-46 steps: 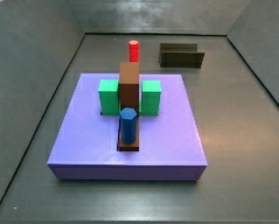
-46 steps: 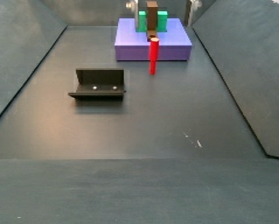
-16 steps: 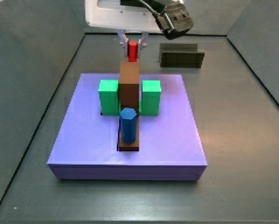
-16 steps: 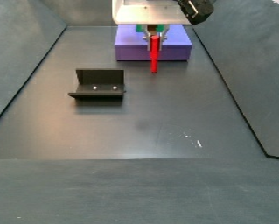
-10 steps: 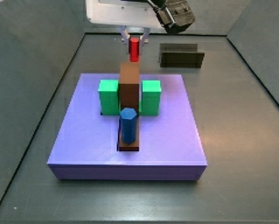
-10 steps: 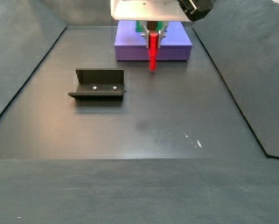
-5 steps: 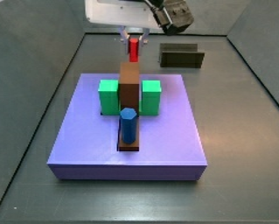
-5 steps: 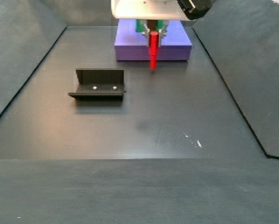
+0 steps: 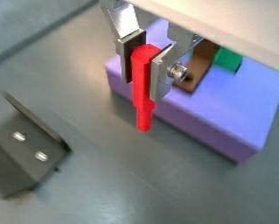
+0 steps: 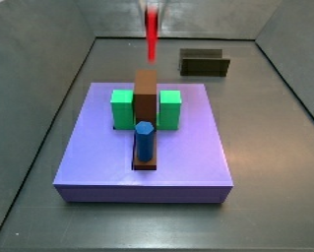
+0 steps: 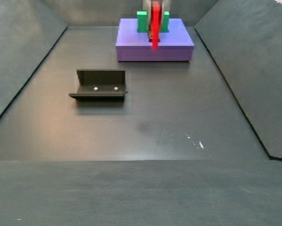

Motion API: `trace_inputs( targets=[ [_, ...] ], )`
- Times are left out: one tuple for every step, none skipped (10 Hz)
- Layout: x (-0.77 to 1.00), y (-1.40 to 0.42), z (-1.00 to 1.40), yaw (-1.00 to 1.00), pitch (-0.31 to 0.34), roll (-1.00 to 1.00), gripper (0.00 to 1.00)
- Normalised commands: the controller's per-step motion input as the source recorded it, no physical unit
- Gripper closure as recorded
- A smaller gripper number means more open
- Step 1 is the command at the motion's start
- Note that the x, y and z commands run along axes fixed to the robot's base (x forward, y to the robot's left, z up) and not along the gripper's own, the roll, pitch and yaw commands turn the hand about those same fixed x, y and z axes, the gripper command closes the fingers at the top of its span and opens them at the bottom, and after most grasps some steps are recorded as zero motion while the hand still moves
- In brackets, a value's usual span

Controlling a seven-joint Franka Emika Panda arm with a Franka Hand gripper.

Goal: Pick up the red object. Move up. Move to above the board. Insert the red object.
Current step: Move to above the board.

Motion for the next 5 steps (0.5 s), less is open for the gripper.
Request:
trace_inputs(
  targets=[
    [-0.05,0.00,1.40,-0.01,0.031,-0.02,1.00],
    [0.01,0.00,1.40,-0.01,0.018,-0.05,1.00],
    [0.07,0.00,1.40,-0.01,0.069,-0.04,1.00],
    [0.04,0.00,0.65,-0.01,0.096,-0.03,1.00],
    [0.03,0.00,0.37,0.00,0.093,-0.03,1.00]
  ],
)
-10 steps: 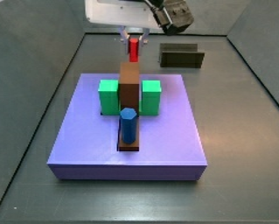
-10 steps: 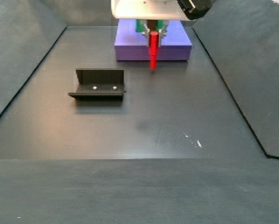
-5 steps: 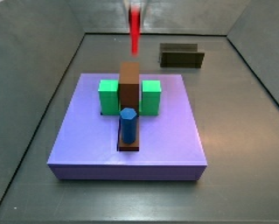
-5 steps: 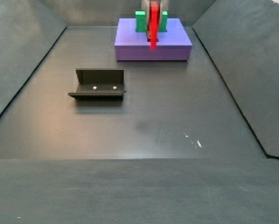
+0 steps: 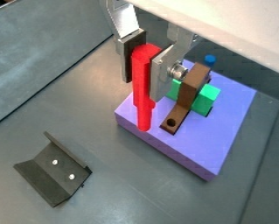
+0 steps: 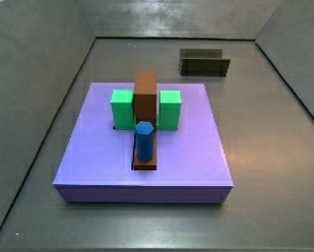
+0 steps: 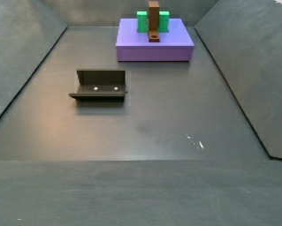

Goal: Pick up the red object. Move up. Move to above the board. Insert the red object.
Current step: Move to above the board, then insert the red object.

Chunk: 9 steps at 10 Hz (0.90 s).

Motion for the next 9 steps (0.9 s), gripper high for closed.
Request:
trace_inputs(
  targets=[
    [0.08,-1.40,0.36,0.44,0.192,-0.08,1.00],
    [0.07,-1.40,0.37,0.38,0.196,0.03,1.00],
    [0.09,-1.40,0.37,0.31,0.188,0.05,1.00],
    [0.18,-1.40,0.36,0.15,0.170,0.01,1.00],
    [0.14,-0.92,0.23,0.11,0.163,0.01,1.00],
    [0.09,-0.44,0.12,0.05,0.151,0.03,1.00],
    [0.08,-0.27,0.08,0.03,0.125,0.02,1.00],
    [0.00,0.02,0.00,0.00,0.000,0.00,1.00],
    [0.00,0.05,0.00,0.00,0.000,0.00,1.00]
  ],
)
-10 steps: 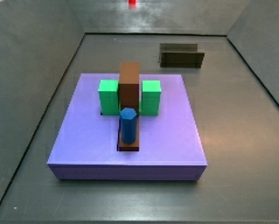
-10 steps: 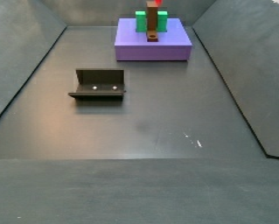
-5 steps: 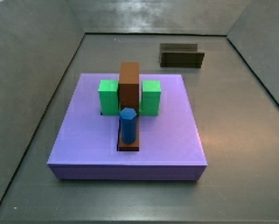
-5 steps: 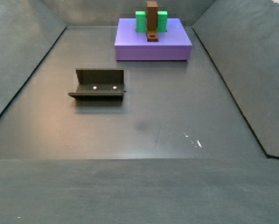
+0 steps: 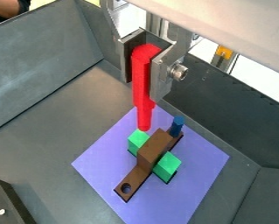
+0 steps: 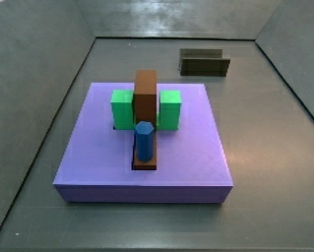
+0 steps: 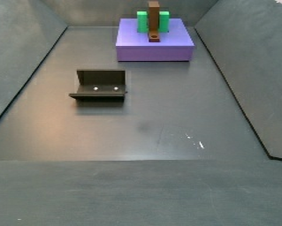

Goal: Pick up the red object. Move up. Move to above the board. Insert the red object.
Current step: Insert the red object.

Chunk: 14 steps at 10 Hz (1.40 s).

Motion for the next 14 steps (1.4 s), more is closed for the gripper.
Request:
trace_inputs(
  targets=[
    [0.00,0.09,0.00,0.00,0.000,0.00,1.00],
    [0.00,0.17,-0.02,0.00,0.000,-0.01,1.00],
    [0.03,0.40,-0.07,0.00,0.000,-0.09,1.00],
    [0.04,0.46,-0.10,0.00,0.000,-0.08,1.00],
    [0.03,0.41,-0.14,0.00,0.000,-0.02,1.00],
    [0.01,0.32,-0.20,0.00,0.000,0.00,1.00],
    [0.00,0.31,-0.23,0.00,-0.001,0.01,1.00],
    [0.00,0.36,-0.26,0.00,-0.007,0.05,1.00],
    [0.00,0.51,-0.27,0.00,-0.011,0.04,1.00],
    [0.00,0.61,-0.24,0.00,-0.001,0.01,1.00],
    [0.00,0.65,-0.23,0.00,0.000,0.00,1.00],
    [0.00,0.51,-0.28,0.00,0.000,0.00,1.00],
    [0.00,-0.07,-0.41,0.00,-0.034,0.00,1.00],
    [0.00,-0.49,-0.76,-0.01,-0.057,0.03,1.00]
  ],
)
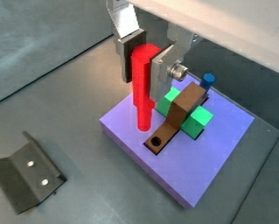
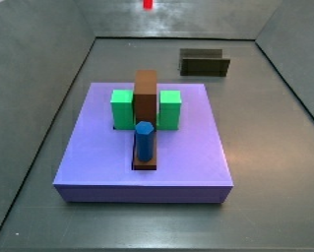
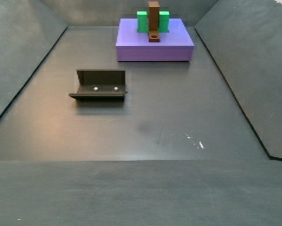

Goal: Pick up the red object. Move up. Move to above the board. Insert the red object.
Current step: Insert the red object.

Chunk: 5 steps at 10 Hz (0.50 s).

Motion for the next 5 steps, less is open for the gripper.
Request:
trace_inputs(
  targets=[
    [-0.07,-0.54,-0.98,-0.01,-0.149,0.09,1.00],
    [-0.05,-0.49,-0.93,0.00,-0.173,0.10,1.00],
    [-0.01,-0.40,-0.85,0.00,-0.197,0.14,1.00],
    [-0.02,-0.07,-0.89,0.00,-0.187,0.08,1.00],
    [-0.17,0.00,-0.88,0.00,-0.203,0.03,1.00]
  ],
)
